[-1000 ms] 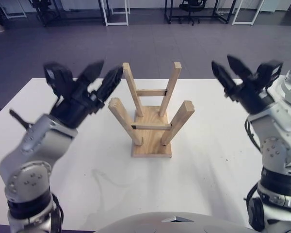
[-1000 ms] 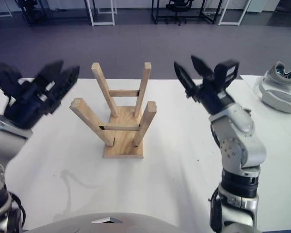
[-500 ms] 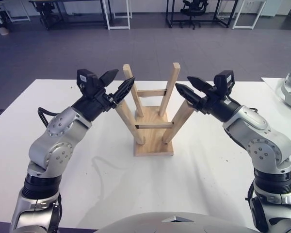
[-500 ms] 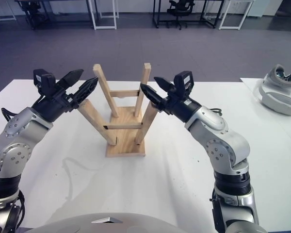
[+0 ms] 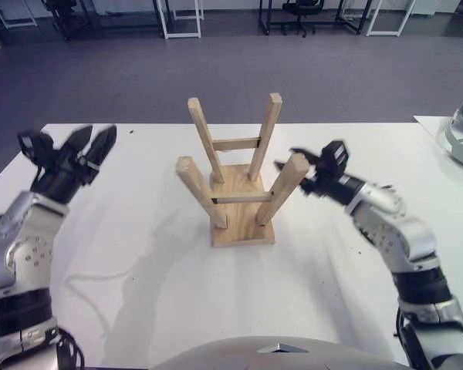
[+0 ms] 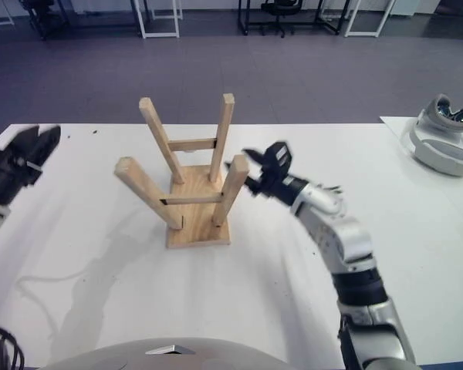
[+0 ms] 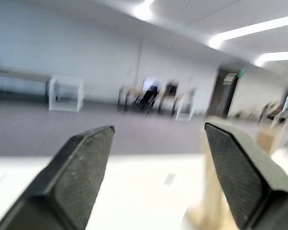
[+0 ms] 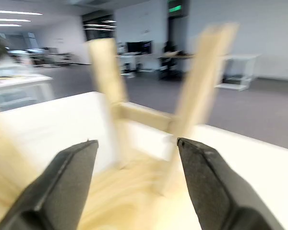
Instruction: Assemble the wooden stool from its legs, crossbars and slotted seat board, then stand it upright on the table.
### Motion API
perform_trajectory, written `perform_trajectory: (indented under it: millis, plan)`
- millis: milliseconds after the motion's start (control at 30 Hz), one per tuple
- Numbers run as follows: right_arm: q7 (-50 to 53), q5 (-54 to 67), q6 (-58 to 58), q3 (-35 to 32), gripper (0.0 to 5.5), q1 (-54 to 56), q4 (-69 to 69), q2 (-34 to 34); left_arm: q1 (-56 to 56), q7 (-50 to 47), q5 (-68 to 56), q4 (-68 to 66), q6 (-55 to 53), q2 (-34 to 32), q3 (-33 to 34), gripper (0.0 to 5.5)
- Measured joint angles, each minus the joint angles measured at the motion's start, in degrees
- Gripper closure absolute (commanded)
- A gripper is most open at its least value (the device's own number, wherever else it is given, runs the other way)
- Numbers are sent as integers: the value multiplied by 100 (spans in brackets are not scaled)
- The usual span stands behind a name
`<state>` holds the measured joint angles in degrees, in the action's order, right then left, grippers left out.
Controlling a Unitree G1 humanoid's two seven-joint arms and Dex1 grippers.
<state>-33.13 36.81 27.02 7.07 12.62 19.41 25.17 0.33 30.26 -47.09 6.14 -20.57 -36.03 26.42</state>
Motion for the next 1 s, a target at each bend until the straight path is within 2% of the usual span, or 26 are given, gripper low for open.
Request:
perform_trajectory:
  millis: [67, 100, 167, 267, 333, 400, 500, 633, 700, 767, 867, 933, 1000]
  plan:
    - [-166, 828, 270, 295, 243, -51, 1044, -400, 721, 394, 838, -500, 474, -53, -196, 202]
    - [-110, 1047, 367, 216, 243, -15, 1110, -488, 942, 525, 997, -567, 512, -52, -247, 202]
    - [218, 1226, 415, -459, 243, 328, 798, -454, 1272, 808, 1207, -472, 609, -68, -376, 202]
    - [525, 1244, 353, -1689, 243, 1403, 278, 233, 1613, 1304, 1821, -183, 712, -346, -841, 202]
    - [493, 1203, 270, -1934, 243, 1882, 19, 407, 1793, 1579, 2085, -40, 727, -547, -1055, 202]
    - [362, 469, -47, -1664, 243, 2057, -829, 565, 2024, 1787, 2364, 172, 719, -766, -1278, 202]
    - [188, -1141, -813, -548, 243, 2037, -2873, 519, 2133, 1911, 2764, 359, 703, -910, -1677, 202]
    - [-266, -2387, -2154, 495, 243, 2056, -5632, -325, 1874, 1865, 3050, 410, 605, -914, -2113, 202]
    - [-455, -2769, -2888, 669, 243, 2088, -6952, -796, 1608, 1787, 3274, 391, 587, -895, -2389, 202]
    - [-793, -3005, -3599, 695, 243, 2283, -7711, -913, 1340, 1654, 3398, 194, 575, -678, -2577, 202]
    - [-1938, -2805, -3839, 640, 243, 1947, -7416, -607, 721, 1157, 3424, -605, 729, -174, -2446, 202]
    - [-2849, -2487, -3677, 582, 243, 1143, -6295, -192, 524, 818, 3402, -893, 797, 236, -2250, 202]
    - [-2670, -2501, -3579, 443, 243, 665, -5673, -37, 663, 864, 3298, -839, 885, 337, -2190, 202]
